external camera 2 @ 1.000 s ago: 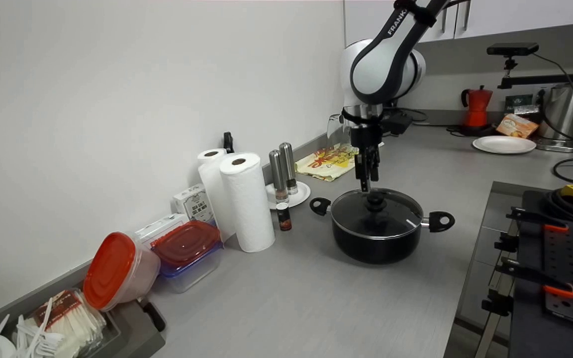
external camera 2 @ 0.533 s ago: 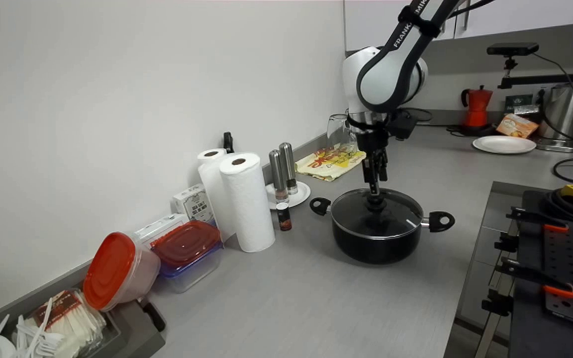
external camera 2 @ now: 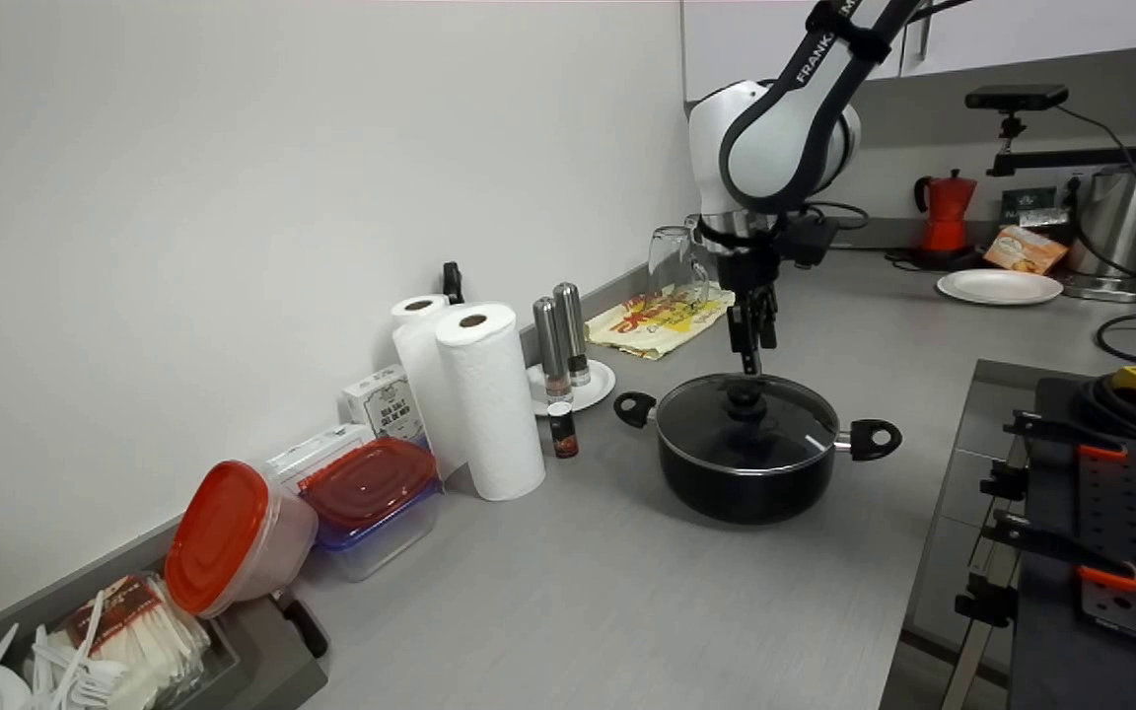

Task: Take the lid off the pot and put it on the counter

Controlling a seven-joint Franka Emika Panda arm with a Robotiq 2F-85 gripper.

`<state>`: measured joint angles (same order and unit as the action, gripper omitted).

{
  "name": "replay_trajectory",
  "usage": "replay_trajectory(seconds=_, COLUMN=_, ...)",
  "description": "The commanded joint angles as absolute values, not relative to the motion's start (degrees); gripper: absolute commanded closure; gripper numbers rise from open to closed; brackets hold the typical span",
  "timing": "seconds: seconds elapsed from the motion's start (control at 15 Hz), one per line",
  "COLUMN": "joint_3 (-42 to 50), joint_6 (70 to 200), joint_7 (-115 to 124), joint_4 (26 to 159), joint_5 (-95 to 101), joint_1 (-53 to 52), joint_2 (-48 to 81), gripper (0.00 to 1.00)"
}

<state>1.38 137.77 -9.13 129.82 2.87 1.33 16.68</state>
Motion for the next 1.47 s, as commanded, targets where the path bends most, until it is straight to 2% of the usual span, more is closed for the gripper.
replay_trajectory(seconds=0.0, joint_3=-0.09, joint_6=137.92, joint_7=-9.21, joint_4=130.13, joint_5=2.36, joint_1=1.14, joint_2=15.88, gripper=0.0)
replay_trajectory(seconds=1.4, joint_3=-1.92, joint_6=139.26, joint_7=-10.52, joint_4=126.6, joint_5=0.82, joint_1=1.58, joint_2=20.97, gripper=0.0)
